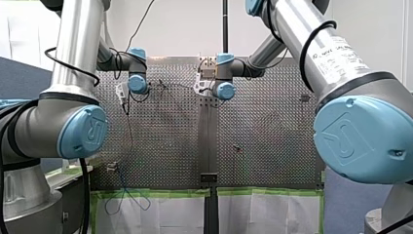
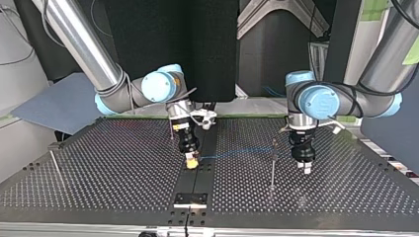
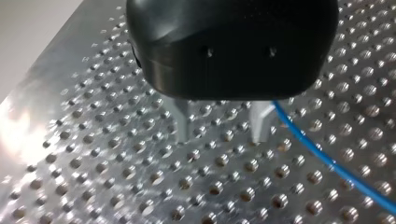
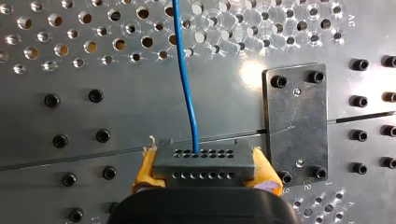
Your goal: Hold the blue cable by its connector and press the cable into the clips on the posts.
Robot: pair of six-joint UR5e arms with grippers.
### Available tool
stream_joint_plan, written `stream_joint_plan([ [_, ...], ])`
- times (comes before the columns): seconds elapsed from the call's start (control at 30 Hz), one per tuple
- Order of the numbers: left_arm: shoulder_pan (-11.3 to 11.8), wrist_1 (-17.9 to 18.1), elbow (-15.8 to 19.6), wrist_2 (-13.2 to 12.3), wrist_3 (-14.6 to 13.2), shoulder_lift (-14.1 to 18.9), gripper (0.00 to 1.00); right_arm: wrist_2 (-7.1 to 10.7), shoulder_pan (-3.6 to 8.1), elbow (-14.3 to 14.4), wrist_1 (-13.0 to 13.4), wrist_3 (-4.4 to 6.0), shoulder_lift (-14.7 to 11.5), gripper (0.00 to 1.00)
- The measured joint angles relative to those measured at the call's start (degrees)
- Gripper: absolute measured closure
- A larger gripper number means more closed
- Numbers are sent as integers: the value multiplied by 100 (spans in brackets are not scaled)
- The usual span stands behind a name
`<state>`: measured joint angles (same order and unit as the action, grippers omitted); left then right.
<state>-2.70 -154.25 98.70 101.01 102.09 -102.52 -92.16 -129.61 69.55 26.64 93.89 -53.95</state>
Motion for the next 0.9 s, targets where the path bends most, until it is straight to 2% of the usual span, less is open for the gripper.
stream_joint_plan([
  [0.23, -88, -222, 2, 38, 35, 0, 2, 25, 3, 50, 1, 0, 6, 100],
  [0.53, -193, -642, 3, 354, 98, 1, 2, 25, 1, 64, -1, 0, 3, 100],
  [0.73, -292, -1009, 28, 266, 212, 61, 2, 4, -8, 113, -1, 0, 9, 100],
  [0.9, -362, -1261, 162, 232, 276, 307, 2, -9, -23, 133, 0, 0, 10, 100],
])
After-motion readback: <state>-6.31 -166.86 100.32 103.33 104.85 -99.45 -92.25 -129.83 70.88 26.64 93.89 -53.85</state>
